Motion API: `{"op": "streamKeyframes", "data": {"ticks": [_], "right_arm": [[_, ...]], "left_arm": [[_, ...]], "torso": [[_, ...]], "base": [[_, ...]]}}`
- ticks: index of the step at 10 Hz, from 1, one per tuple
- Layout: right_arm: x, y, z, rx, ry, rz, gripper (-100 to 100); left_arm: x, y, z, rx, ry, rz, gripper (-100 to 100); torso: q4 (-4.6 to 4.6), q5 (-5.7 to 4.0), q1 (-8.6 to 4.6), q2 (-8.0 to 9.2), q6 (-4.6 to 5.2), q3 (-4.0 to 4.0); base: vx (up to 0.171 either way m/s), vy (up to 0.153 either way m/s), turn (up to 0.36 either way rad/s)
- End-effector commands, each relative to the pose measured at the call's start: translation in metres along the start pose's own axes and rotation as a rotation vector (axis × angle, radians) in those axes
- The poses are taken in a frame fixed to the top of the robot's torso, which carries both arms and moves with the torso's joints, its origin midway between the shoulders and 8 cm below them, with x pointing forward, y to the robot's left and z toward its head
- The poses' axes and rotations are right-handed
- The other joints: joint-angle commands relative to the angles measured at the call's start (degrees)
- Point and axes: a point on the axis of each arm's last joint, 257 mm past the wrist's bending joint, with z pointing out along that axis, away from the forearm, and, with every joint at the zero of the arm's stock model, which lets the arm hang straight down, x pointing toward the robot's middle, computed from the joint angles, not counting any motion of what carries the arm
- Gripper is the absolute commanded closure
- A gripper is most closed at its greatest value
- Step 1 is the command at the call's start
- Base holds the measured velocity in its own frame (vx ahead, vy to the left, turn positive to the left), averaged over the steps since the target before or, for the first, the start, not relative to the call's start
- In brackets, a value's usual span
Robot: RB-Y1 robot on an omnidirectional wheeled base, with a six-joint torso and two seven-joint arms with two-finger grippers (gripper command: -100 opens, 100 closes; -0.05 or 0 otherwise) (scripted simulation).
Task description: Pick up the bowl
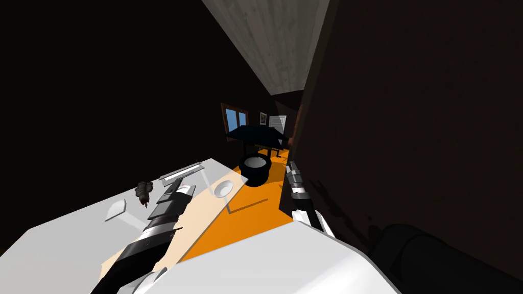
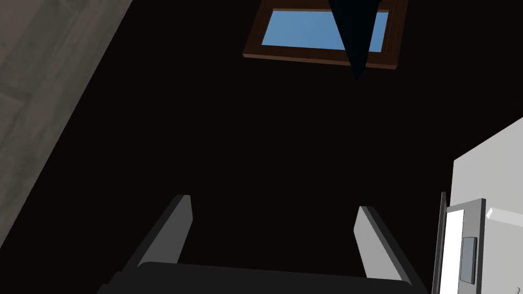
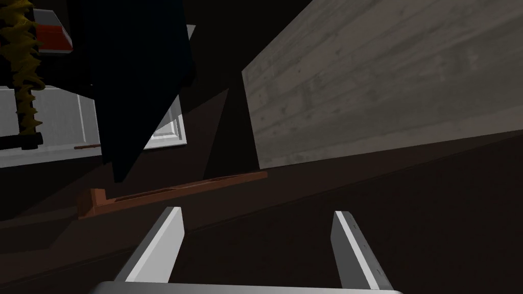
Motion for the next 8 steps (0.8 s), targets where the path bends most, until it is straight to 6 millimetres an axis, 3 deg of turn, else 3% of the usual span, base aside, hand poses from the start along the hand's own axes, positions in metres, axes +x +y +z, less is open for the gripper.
{"op": "streamKeyframes", "data": {"ticks": [1, 4, 5, 8], "right_arm": [[0.0, 0.0, 0.0, 0.0, 0.0, 0.0, 0], [0.0, 0.0, 0.0, 0.0, 0.0, 0.0, 0], [0.0, 0.0, 0.0, 0.0, 0.0, 0.0, 0], [0.0, 0.0, 0.0, 0.0, 0.0, 0.0, 0]], "left_arm": [[-0.009, 0.025, -0.009, -0.072, -0.005, -0.009, -100], [-0.027, 0.074, -0.033, -0.223, -0.023, -0.024, -100], [-0.027, 0.074, -0.033, -0.223, -0.023, -0.024, -100], [-0.049, 0.126, -0.067, -0.389, -0.054, -0.036, -100]], "torso": [[0.0, 0.0, 0.0, 0.0, 0.0, 0.0], [-0.02, 0.0, 0.0, -0.12, 0.0, -0.07], [-0.03, 0.0, 0.01, -0.16, 0.0, -0.09], [-0.05, 0.0, -0.02, -0.24, 0.0, -0.13]], "base": [[-0.009, 0.013, -0.244], [0.011, 0.015, -0.271], [0.018, 0.015, -0.094], [0.035, 0.008, -0.276]]}}
